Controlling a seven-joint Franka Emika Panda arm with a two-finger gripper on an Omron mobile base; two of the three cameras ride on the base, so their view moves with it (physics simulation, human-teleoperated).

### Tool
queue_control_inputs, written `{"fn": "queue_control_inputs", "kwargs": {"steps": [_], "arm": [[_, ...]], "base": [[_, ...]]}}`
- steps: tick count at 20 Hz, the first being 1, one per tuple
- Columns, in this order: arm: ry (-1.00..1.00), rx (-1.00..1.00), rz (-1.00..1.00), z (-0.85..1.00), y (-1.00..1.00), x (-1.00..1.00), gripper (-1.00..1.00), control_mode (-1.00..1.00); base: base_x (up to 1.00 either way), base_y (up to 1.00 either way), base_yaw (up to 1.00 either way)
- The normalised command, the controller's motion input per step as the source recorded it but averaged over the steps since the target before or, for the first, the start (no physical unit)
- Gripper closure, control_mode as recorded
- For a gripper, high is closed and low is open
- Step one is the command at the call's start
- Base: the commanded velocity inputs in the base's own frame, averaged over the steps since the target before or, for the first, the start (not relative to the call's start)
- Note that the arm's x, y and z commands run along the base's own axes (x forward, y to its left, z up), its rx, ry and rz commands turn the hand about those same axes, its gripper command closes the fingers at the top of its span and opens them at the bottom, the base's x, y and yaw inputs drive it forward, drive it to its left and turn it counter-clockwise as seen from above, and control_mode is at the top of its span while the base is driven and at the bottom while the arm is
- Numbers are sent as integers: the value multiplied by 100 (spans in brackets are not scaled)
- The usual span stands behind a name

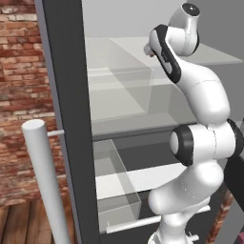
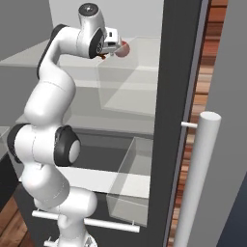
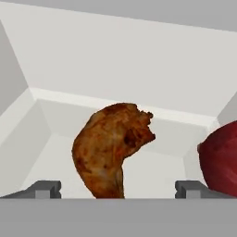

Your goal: Place one onion and one chicken drumstick in each tupperware on the nearby counter, to pack two identical lunches.

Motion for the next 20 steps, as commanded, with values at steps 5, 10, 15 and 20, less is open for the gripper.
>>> {"fn": "queue_control_inputs", "kwargs": {"steps": [5,10,15,20], "arm": [[0,0,1,-48,5,43,-100,-100],[6,-2,0,-65,6,9,100,-100],[13,-5,0,-79,22,0,100,-100],[5,-1,0,-31,10,2,100,-100]], "base": [[0,0,0],[0,0,0],[0,0,0],[0,0,0]]}}
